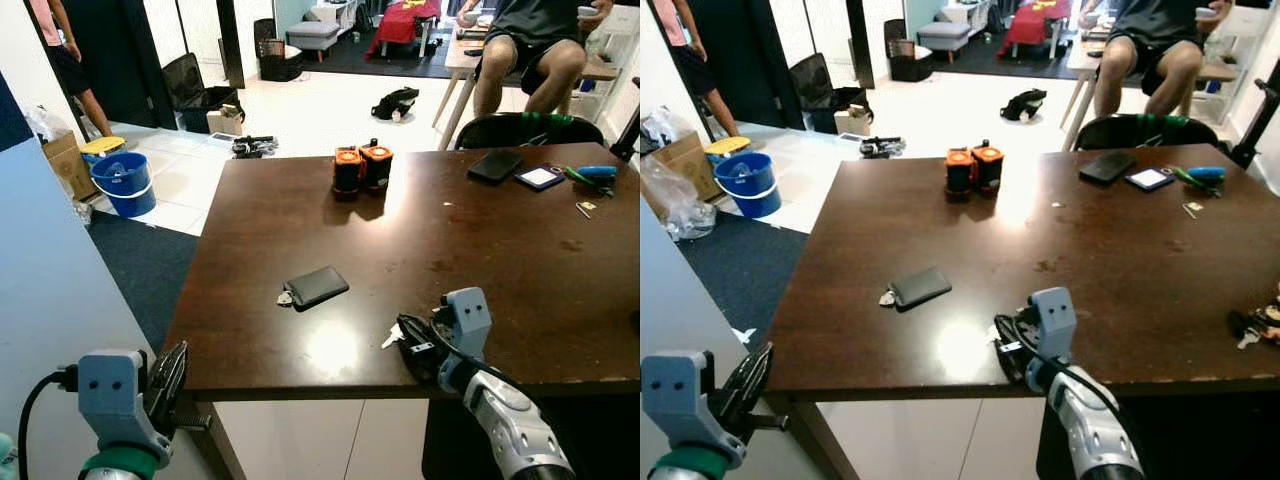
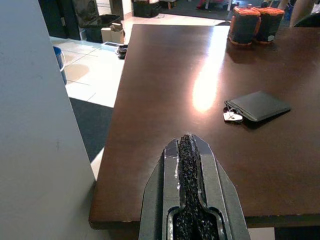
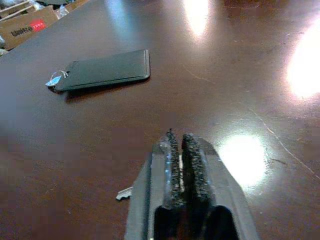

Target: Hang keys on a hook

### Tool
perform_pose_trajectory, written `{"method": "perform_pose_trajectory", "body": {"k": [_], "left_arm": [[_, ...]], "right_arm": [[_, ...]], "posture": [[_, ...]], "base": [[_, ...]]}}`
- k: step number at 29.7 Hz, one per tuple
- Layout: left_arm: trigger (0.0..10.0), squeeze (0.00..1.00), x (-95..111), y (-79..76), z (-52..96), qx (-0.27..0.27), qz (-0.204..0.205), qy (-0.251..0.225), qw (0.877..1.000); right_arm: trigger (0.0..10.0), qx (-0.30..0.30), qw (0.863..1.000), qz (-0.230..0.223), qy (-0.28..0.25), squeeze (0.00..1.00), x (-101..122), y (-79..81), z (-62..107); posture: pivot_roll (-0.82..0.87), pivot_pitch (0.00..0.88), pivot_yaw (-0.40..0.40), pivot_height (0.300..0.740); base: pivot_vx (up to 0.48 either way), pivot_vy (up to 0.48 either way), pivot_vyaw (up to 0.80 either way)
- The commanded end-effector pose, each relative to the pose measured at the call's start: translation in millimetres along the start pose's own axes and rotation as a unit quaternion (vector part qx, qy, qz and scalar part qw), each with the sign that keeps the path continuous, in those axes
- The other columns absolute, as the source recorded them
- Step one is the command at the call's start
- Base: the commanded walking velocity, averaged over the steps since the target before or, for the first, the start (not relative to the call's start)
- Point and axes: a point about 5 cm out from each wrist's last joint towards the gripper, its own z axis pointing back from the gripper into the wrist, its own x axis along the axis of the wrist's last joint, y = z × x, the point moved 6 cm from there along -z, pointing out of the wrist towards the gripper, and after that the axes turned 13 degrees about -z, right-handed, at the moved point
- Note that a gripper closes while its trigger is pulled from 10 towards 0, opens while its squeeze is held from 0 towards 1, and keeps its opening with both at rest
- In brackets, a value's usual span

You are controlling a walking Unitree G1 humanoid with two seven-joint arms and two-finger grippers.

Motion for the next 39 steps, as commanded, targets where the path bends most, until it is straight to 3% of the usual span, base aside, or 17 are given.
{"method": "perform_pose_trajectory", "body": {"k": [1, 2, 4, 25, 26, 27, 28, 29, 30, 31, 32, 39], "left_arm": [[10.0, 0.00, -4, 2.4, 3.6, 0.004, -0.001, 0.010, 1.000], [10.0, 0.00, -4, 2.5, 3.7, 0.004, -0.001, 0.010, 1.000], [10.0, 0.00, -4, 2.5, 3.8, 0.004, -0.001, 0.010, 1.000], [10.0, 0.00, -5, 1.5, 5.0, 0.002, 0.000, 0.011, 1.000], [10.0, 0.00, -5, 1.9, 5.2, 0.003, 0.000, 0.011, 1.000], [10.0, 0.00, -4, 2.4, 5.6, 0.004, 0.000, 0.011, 1.000], [10.0, 0.00, -4, 2.4, 5.6, 0.004, 0.000, 0.011, 1.000], [10.0, 0.00, -5, 2.7, 6.0, 0.004, 0.000, 0.011, 1.000], [10.0, 0.00, -5, 2.7, 6.0, 0.004, 0.000, 0.011, 1.000], [10.0, 0.00, -5, 2.8, 6.3, 0.004, -0.001, 0.011, 1.000], [10.0, 0.00, -5, 2.9, 6.2, 0.005, -0.001, 0.012, 1.000], [10.0, 0.00, -4, 2.4, 5.3, 0.004, -0.001, 0.010, 1.000]], "right_arm": [[10.0, -0.006, 1.000, -0.003, 0.015, 0.46, -10, -2.3, 2.9], [10.0, -0.008, 1.000, -0.003, 0.016, 0.04, -10, -3.2, 3.4], [10.0, -0.009, 1.000, -0.004, 0.021, 0.00, -12, -4.6, 4.3], [10.0, -0.003, 0.998, 0.002, 0.055, 0.00, -28, -6.5, 9.3], [8.9, -0.003, 0.998, 0.003, 0.055, 0.00, -28, -6.5, 9.1], [5.0, -0.003, 0.999, 0.003, 0.054, 0.00, -27, -6.5, 8.9], [5.0, -0.003, 0.999, 0.003, 0.054, 0.00, -27, -6.5, 8.9], [4.0, -0.003, 0.999, 0.003, 0.053, 0.00, -27, -6.4, 8.8], [4.0, -0.003, 0.999, 0.003, 0.053, 0.00, -27, -6.4, 8.8], [3.1, -0.003, 0.999, 0.003, 0.052, 0.00, -26, -6.4, 8.7], [0.0, -0.003, 0.999, 0.003, 0.050, 0.00, -25, -6.6, 8.4], [0.0, -0.010, 0.999, 0.005, 0.043, 0.00, -22, -8.8, 7.6]], "posture": [[-0.04, 0.075, 0.156, 0.740], [-0.04, 0.075, 0.156, 0.740], [-0.04, 0.075, 0.156, 0.740], [-0.05, 0.066, 0.153, 0.740], [-0.04, 0.072, 0.152, 0.740], [-0.04, 0.072, 0.152, 0.740], [-0.04, 0.072, 0.152, 0.740], [-0.04, 0.072, 0.152, 0.740], [-0.04, 0.072, 0.152, 0.740], [-0.04, 0.072, 0.152, 0.740], [-0.04, 0.073, 0.153, 0.740], [-0.04, 0.073, 0.153, 0.740]], "base": [[0.000, 0.000, 0.00], [0.000, 0.000, 0.00], [0.000, 0.000, 0.00], [0.000, 0.000, 0.00], [0.000, 0.000, 0.00], [0.000, 0.000, 0.00], [0.000, 0.000, 0.00], [0.000, 0.000, 0.00], [0.000, 0.000, 0.00], [0.000, 0.000, 0.00], [0.000, 0.000, 0.00], [0.000, 0.000, 0.00]]}}
